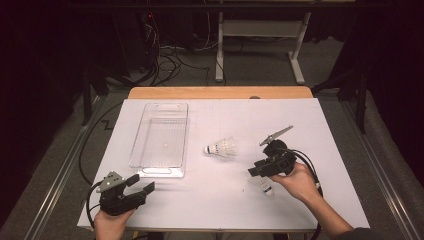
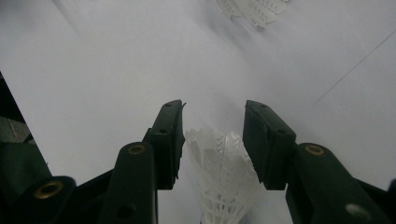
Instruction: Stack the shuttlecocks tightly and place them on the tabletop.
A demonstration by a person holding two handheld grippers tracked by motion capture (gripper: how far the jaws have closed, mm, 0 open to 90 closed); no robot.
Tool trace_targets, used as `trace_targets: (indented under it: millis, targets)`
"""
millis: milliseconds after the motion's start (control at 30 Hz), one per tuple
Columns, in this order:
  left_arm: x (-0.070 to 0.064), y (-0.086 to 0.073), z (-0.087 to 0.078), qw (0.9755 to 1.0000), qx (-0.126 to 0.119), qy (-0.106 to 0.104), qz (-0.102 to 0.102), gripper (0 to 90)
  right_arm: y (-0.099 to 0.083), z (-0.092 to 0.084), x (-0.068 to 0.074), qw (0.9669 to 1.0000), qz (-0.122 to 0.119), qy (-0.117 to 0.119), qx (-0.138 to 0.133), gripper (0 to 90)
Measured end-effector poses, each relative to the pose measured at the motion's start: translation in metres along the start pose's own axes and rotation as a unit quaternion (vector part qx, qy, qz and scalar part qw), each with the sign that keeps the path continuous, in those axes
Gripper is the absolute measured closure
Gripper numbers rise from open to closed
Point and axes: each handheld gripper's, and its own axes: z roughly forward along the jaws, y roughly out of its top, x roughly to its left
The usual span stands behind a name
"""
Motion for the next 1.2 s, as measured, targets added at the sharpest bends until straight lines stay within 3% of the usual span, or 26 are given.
trace_targets:
  millis: [567,833,1200]
  targets:
    - [0.000,0.000,0.000,1.0000,0.001,0.000,0.000,32.0,0.001,0.003,0.002,0.9996,-0.006,-0.004,0.026,89.5]
    - [0.000,0.000,0.001,1.0000,0.001,-0.001,0.000,32.0,0.003,0.002,0.001,0.9996,-0.010,-0.009,0.023,90.0]
    - [0.000,0.000,0.001,1.0000,0.002,-0.001,0.000,32.1,0.011,0.003,-0.007,0.9997,0.005,-0.021,0.007,90.0]
